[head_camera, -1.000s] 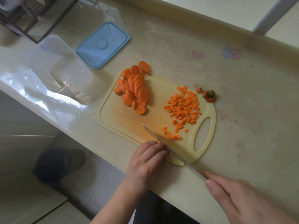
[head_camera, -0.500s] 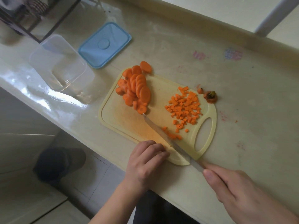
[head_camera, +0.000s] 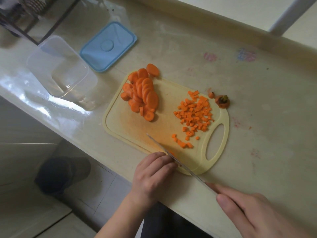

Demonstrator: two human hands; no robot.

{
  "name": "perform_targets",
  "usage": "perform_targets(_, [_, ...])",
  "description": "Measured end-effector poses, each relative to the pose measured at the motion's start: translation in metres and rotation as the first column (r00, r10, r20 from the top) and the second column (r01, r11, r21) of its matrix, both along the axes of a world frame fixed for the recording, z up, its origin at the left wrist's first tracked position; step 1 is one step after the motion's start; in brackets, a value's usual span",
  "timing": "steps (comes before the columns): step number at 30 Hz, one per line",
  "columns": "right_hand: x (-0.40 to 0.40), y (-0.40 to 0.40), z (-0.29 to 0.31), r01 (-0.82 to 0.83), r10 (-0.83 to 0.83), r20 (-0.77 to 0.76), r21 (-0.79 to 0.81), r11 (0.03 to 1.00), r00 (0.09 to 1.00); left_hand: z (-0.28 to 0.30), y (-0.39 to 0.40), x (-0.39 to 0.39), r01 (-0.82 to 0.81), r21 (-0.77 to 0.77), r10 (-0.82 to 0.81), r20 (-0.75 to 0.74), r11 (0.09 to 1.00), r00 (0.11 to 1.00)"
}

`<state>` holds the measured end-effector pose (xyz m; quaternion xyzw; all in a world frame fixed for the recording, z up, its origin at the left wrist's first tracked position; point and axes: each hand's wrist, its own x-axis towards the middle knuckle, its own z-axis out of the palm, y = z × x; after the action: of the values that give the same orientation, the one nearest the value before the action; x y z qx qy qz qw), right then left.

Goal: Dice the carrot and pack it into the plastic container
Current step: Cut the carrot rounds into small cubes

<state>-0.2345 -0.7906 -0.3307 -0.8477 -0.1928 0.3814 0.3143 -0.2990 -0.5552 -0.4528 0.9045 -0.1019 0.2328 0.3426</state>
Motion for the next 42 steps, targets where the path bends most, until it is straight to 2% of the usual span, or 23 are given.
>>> perform_targets(11, [0.000,0.002,-0.004,0.016,-0.015,0.049,-0.012,1.000,0.999,0.000,0.000,-0.001,0.018,-0.017,-0.019,-0.039,1.000,0.999])
perform_targets(17, [0.004,0.007,-0.013,-0.065,0.063,0.058,0.035,0.997,0.996,0.002,0.001,0.001,0.005,-0.032,-0.007,-0.067,0.999,0.998])
perform_targets(22, [0.018,0.010,-0.012,-0.038,0.039,-0.007,0.105,0.994,0.999,0.003,-0.001,0.003,0.012,-0.052,-0.016,-0.080,0.999,0.997])
perform_targets(27, [0.042,0.006,-0.008,-0.028,0.026,0.024,0.108,0.994,0.999,0.002,-0.002,0.003,0.026,0.026,-0.023,-0.127,0.999,0.992])
perform_targets(32, [0.064,0.007,-0.010,0.083,-0.084,0.007,0.079,0.993,0.996,0.009,-0.001,0.015,0.017,0.069,-0.004,-0.178,0.997,0.984])
perform_targets(36, [0.073,0.011,-0.009,0.060,-0.061,0.009,0.093,0.994,0.998,0.007,0.005,0.031,0.052,0.108,-0.031,-0.187,0.993,0.982])
perform_targets(42, [0.072,0.007,0.015,0.087,-0.088,0.001,0.125,0.988,0.996,0.009,0.000,0.076,0.003,0.012,-0.001,-0.143,1.000,0.990])
